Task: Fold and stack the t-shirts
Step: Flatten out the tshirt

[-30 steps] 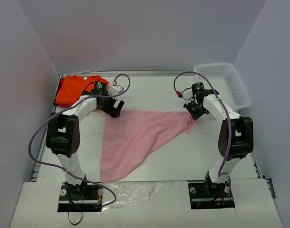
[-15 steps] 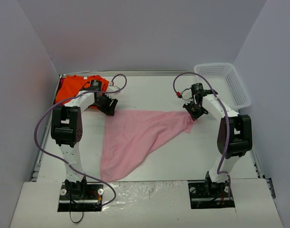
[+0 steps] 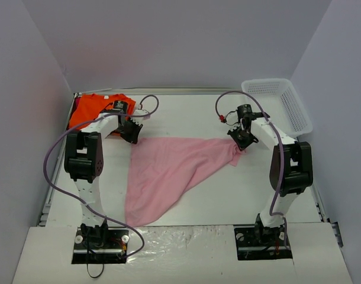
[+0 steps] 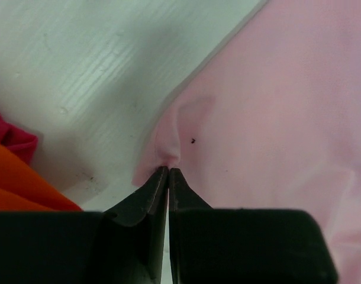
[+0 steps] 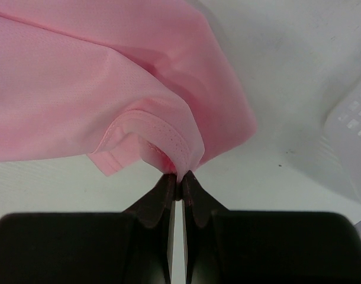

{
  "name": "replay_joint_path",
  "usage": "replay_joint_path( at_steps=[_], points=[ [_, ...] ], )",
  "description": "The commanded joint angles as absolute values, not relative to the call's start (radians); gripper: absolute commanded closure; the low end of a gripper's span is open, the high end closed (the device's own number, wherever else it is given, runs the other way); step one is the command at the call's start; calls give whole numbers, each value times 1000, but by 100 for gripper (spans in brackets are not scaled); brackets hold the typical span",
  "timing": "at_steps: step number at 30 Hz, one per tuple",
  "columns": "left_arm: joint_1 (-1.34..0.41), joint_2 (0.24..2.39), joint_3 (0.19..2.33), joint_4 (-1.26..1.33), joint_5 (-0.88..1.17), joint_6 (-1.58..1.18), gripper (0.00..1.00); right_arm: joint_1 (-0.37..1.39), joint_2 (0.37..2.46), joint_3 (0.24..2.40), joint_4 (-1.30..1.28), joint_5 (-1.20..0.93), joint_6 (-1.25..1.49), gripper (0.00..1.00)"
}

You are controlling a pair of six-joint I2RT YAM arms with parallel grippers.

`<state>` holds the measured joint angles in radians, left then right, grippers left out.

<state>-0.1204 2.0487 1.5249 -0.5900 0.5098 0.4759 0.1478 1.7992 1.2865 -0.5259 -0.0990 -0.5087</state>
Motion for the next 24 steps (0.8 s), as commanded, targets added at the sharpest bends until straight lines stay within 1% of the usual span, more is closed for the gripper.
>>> replay_joint_path(
  at_steps=[1, 3, 7, 8, 11, 13, 16, 17, 18, 19, 20, 22, 24],
  points=[
    [-112, 1958, 1535, -532, 390, 410, 98, 156, 1795, 1342, -546, -55, -492, 100],
    [-106, 1896, 1577, -531, 362, 373, 98, 156, 1793, 1380, -548, -37, -491, 100],
    [-98, 1807, 1724, -600, 266, 348, 98, 153, 1815, 1547, -561, 33, -480, 100],
    [-94, 1775, 1756, -636, 256, 339, 98, 150, 1818, 1631, -571, 47, -473, 100],
    [-78, 1694, 1867, -692, 256, 327, 98, 143, 1784, 1764, -575, 46, -459, 100],
    [-77, 1640, 1881, -721, 255, 327, 98, 140, 1750, 1796, -577, 26, -457, 100],
    [-74, 1533, 1844, -759, 253, 341, 98, 138, 1651, 1775, -580, -37, -471, 100],
    [-74, 1469, 1823, -775, 252, 350, 98, 138, 1588, 1755, -581, -57, -475, 100],
    [-68, 1433, 1795, -775, 253, 354, 98, 138, 1553, 1709, -583, -64, -489, 100],
    [-67, 1393, 1723, -772, 244, 357, 98, 138, 1517, 1680, -584, -67, -494, 100],
    [-64, 1314, 1688, -762, 242, 363, 98, 138, 1444, 1646, -583, -67, -500, 100],
    [-60, 1241, 1625, -770, 232, 370, 98, 138, 1331, 1547, -587, -72, -521, 100],
    [-60, 1157, 1548, -811, 245, 377, 98, 138, 1267, 1453, -623, -98, -564, 100]
  ],
)
